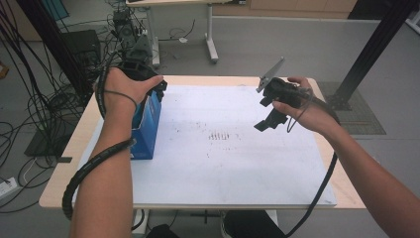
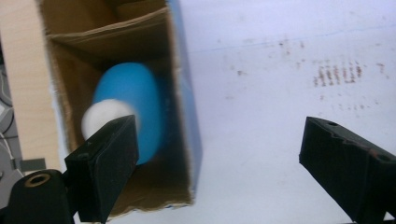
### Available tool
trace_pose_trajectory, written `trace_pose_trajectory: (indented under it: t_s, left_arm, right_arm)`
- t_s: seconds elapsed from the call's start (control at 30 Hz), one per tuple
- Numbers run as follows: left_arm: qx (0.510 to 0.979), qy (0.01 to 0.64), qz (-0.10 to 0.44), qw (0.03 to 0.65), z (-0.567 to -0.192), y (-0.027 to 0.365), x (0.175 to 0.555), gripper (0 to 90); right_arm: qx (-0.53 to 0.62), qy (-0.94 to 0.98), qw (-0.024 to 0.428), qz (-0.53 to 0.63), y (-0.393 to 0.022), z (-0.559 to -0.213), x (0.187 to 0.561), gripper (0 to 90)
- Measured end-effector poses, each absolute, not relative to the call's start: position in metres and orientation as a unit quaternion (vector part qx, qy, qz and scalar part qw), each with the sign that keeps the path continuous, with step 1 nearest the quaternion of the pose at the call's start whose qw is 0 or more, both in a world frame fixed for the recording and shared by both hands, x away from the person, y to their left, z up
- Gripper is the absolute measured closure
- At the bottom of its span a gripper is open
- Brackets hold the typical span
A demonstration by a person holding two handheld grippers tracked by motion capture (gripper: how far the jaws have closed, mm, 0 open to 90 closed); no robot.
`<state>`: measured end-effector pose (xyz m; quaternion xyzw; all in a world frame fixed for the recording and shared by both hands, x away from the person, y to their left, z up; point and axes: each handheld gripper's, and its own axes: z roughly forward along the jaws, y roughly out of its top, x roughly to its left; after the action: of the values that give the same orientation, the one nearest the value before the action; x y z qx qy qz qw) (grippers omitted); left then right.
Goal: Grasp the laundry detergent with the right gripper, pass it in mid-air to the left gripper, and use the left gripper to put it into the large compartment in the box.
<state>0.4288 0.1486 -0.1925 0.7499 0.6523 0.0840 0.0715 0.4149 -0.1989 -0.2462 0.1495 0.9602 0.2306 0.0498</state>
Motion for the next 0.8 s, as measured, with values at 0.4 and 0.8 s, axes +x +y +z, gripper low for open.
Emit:
trace_pose_trajectory:
  t_s: [0.4,0.8]
  left_arm:
    - [0.781,0.614,0.074,0.086,-0.193,0.106,0.427,12.2]
    - [0.801,0.587,0.066,0.098,-0.193,0.074,0.425,12.3]
  right_arm:
    - [0.180,0.960,0.050,0.206,-0.219,-0.239,0.443,5.7]
    - [0.207,0.960,0.036,0.183,-0.232,-0.240,0.470,6.0]
